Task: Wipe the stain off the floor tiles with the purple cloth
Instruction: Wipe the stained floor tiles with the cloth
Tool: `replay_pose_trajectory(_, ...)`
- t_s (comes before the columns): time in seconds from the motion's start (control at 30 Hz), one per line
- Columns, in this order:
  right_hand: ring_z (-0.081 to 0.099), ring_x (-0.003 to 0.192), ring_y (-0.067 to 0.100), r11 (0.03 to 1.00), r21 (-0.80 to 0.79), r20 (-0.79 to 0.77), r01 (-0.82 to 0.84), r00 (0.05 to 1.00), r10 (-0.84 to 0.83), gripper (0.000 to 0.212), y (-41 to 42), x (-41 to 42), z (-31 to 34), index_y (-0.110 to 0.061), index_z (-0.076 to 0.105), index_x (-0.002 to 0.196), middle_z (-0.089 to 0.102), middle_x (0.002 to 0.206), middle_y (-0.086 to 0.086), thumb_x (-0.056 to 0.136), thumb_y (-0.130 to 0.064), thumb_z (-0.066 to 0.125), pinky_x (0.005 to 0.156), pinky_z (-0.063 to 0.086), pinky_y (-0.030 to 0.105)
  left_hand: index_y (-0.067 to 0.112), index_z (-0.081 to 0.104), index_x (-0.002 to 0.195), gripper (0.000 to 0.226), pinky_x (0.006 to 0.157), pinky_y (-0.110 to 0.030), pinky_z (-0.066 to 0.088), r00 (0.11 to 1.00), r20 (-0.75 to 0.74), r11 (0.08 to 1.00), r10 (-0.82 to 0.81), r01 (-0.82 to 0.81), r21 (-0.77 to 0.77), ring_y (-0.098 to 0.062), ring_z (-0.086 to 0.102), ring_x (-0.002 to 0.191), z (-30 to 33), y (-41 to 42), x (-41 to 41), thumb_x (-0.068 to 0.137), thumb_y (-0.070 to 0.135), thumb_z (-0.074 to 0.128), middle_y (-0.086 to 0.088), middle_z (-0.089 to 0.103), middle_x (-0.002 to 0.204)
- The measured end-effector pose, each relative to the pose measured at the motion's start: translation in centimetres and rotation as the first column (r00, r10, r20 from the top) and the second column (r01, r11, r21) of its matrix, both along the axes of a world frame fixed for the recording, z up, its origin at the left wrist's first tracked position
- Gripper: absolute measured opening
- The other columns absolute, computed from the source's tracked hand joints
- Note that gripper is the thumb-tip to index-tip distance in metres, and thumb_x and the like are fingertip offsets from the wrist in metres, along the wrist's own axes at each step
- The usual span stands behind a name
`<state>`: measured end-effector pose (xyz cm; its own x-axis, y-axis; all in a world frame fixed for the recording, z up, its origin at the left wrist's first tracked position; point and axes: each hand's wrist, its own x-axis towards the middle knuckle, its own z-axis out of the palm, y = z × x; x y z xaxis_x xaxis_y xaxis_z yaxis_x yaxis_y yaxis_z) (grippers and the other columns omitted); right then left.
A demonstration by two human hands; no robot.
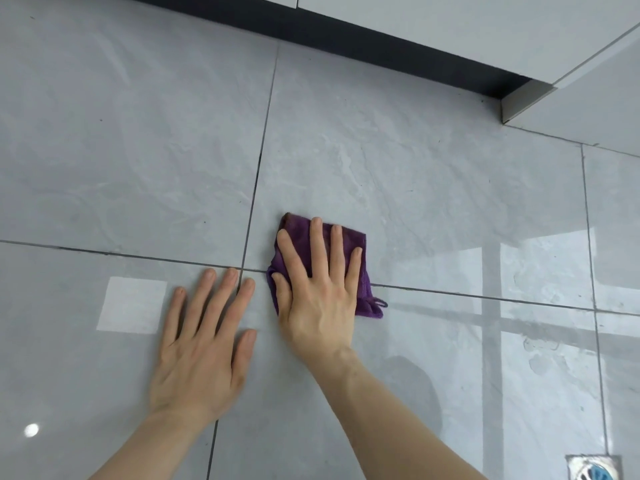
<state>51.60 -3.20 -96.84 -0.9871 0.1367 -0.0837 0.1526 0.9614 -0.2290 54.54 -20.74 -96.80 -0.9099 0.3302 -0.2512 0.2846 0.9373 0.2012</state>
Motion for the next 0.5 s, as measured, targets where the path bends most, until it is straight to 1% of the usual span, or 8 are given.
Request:
replay_pose_trajectory(0.1,0.013,0.157,0.035,0.998,0.013,0.019,-0.059,0.998,0.059,0.05,0.6,2.6,0.0,-0.04,0.032,0.155,0.021,0.17,0.004,0.105,-0.047,0.036,0.122,0.015,0.062,0.023,0.022,0.16,0.066,0.124,-0.059,0.022,1.0,-0.006,1.0,-0.003,0.003,-0.002,-0.024,0.013,0.159,-0.1,-0.1,0.2,0.098,0.043,0.031,0.001,0.023,0.169)
replay_pose_trajectory(0.2,0.014,0.157,0.033,0.997,0.003,0.034,-0.074,0.997,0.074,0.052,1.8,5.4,0.2,-0.042,0.031,0.155,0.02,0.17,0.001,0.105,-0.045,0.04,0.123,0.015,0.062,0.023,0.021,0.161,0.066,0.124,-0.059,0.022,1.0,-0.018,1.0,-0.008,0.008,0.001,-0.024,0.013,0.159,-0.1,-0.2,0.1,0.099,0.043,0.029,0.001,0.021,0.169)
replay_pose_trajectory(0.27,0.015,0.157,0.034,0.999,0.011,0.039,-0.043,0.998,0.043,0.052,3.1,8.0,0.1,-0.04,0.033,0.155,0.022,0.169,0.002,0.104,-0.043,0.041,0.122,0.018,0.063,0.022,0.021,0.161,0.066,0.124,-0.059,0.022,1.0,-0.027,1.0,-0.014,0.014,0.005,-0.025,0.013,0.159,-0.1,-0.2,0.1,0.099,0.043,0.03,0.001,0.021,0.169)
replay_pose_trajectory(0.37,0.016,0.156,0.036,0.998,0.023,0.025,0.051,0.998,-0.052,0.053,5.4,11.1,0.2,-0.035,0.037,0.154,0.025,0.168,0.006,0.102,-0.038,0.043,0.12,0.021,0.065,0.022,0.021,0.161,0.066,0.124,-0.059,0.022,1.0,-0.03,1.0,-0.011,0.011,0.007,-0.025,0.013,0.159,-0.1,-0.2,0.2,0.099,0.044,0.028,0.001,0.022,0.169)
replay_pose_trajectory(0.5,0.015,0.157,0.035,0.996,0.016,0.046,0.093,0.995,-0.094,0.054,6.0,11.6,0.4,-0.035,0.035,0.155,0.026,0.168,0.007,0.102,-0.039,0.04,0.121,0.019,0.064,0.022,0.022,0.16,0.065,0.124,-0.058,0.021,0.999,-0.033,1.0,0.001,0.0,0.018,-0.025,0.014,0.159,-0.2,-0.1,0.2,0.1,0.044,0.028,0.0,0.023,0.169)
